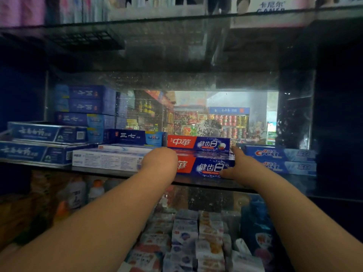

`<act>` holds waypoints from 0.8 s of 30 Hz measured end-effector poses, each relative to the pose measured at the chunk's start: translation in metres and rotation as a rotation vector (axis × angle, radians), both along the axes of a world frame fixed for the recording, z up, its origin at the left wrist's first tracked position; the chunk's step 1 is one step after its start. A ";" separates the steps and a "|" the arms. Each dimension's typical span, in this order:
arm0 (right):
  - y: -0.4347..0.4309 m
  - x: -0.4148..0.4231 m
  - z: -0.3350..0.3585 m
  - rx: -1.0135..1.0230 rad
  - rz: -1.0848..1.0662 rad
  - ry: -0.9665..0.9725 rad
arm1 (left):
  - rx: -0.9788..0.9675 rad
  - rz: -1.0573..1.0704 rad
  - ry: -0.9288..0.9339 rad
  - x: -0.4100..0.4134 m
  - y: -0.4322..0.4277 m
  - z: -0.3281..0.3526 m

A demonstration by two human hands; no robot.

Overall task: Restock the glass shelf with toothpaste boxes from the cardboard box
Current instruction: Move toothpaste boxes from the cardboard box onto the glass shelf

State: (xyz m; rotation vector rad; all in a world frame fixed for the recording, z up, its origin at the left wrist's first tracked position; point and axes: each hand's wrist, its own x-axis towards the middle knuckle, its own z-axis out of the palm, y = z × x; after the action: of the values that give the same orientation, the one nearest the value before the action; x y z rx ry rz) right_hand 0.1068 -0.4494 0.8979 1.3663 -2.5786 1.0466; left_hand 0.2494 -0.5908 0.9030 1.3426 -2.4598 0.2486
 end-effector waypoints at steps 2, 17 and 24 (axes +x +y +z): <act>0.001 0.001 -0.001 -0.020 0.008 -0.006 | 0.019 -0.022 0.035 0.000 -0.001 -0.002; -0.014 0.097 -0.052 -0.249 0.004 0.515 | -0.292 -0.420 0.437 0.087 0.010 -0.073; -0.055 0.176 -0.182 -0.310 0.429 0.464 | -0.153 -0.376 0.513 0.171 -0.010 -0.216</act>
State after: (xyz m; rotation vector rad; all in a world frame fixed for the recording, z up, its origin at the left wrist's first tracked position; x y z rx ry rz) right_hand 0.2824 -0.5041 0.7159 1.8462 -1.7628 0.9682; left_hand 0.4200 -0.6011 0.6865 0.7413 -2.1425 -0.0032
